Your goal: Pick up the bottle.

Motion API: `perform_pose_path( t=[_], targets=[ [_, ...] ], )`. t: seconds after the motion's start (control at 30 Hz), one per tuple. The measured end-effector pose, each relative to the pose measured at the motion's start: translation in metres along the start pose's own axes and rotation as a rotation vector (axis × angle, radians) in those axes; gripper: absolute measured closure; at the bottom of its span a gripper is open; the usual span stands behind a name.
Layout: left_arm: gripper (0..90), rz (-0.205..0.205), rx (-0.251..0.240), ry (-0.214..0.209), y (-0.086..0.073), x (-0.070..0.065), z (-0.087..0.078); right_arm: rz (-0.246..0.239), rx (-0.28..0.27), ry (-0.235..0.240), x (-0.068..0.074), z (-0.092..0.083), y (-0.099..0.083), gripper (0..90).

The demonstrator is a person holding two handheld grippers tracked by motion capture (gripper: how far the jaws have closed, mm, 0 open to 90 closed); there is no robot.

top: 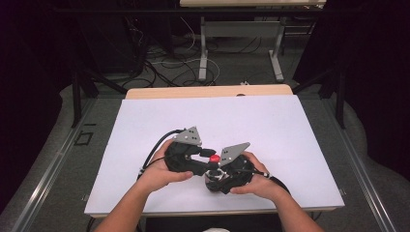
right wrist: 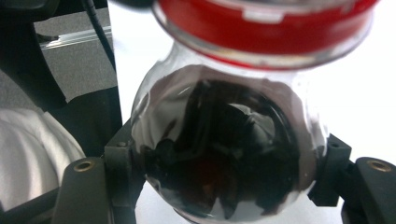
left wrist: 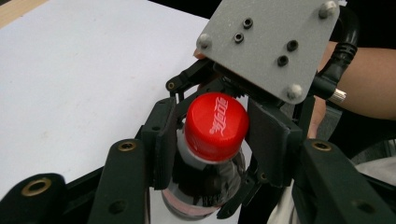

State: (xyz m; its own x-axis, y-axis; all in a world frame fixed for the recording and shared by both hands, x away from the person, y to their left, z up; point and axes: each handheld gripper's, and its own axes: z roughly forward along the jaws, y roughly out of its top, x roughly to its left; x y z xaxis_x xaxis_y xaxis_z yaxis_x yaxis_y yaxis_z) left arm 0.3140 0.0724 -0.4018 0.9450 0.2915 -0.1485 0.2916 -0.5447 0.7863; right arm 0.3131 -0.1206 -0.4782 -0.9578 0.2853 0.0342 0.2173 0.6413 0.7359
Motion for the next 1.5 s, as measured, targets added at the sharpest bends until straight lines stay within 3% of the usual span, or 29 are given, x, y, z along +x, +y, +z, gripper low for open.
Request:
perform_pose_path(
  t=[0.37,0.4,0.47,0.67,0.9,1.1,1.23,1.3,1.37,1.43,1.5],
  targets=[
    [60.9,0.015,0.022,0.055,0.006,-0.004,0.0,0.027,-0.026,0.008,-0.002,0.0,-0.001,29.5],
    [60.9,0.005,0.012,0.057,0.007,-0.005,0.0,0.054,-0.023,0.007,0.0,-0.001,-0.001,29.5],
    [61.0,0.012,0.015,0.062,0.008,-0.005,-0.002,0.032,-0.039,0.011,-0.002,-0.001,0.0,29.5],
    [61.2,-0.027,-0.011,0.08,0.01,-0.005,-0.006,0.035,-0.088,-0.012,-0.004,-0.004,0.0,29.3],
    [61.3,-0.037,-0.022,0.092,0.012,-0.004,-0.011,0.054,-0.141,-0.033,-0.003,-0.005,0.001,29.8],
    [61.3,-0.1,-0.02,0.173,0.014,-0.008,-0.007,0.068,-0.142,-0.108,-0.002,-0.003,0.001,30.5],
    [61.3,-0.182,-0.039,0.258,0.016,-0.013,-0.002,0.106,-0.129,-0.122,-0.002,-0.003,0.002,30.5],
    [61.2,-0.182,-0.029,0.287,0.018,-0.017,0.0,0.119,-0.137,-0.148,-0.002,-0.001,0.002,30.5],
    [61.0,-0.164,-0.039,0.29,0.019,-0.018,0.001,0.126,-0.138,-0.147,-0.002,-0.002,0.002,30.5],
    [60.2,-0.157,-0.021,0.264,0.02,-0.016,-0.002,0.122,-0.145,-0.13,-0.003,-0.003,0.001,30.4],
    [53.3,-0.155,-0.027,0.218,0.02,-0.015,-0.005,0.119,-0.138,-0.113,-0.003,-0.004,0.002,30.3]
  ],
)
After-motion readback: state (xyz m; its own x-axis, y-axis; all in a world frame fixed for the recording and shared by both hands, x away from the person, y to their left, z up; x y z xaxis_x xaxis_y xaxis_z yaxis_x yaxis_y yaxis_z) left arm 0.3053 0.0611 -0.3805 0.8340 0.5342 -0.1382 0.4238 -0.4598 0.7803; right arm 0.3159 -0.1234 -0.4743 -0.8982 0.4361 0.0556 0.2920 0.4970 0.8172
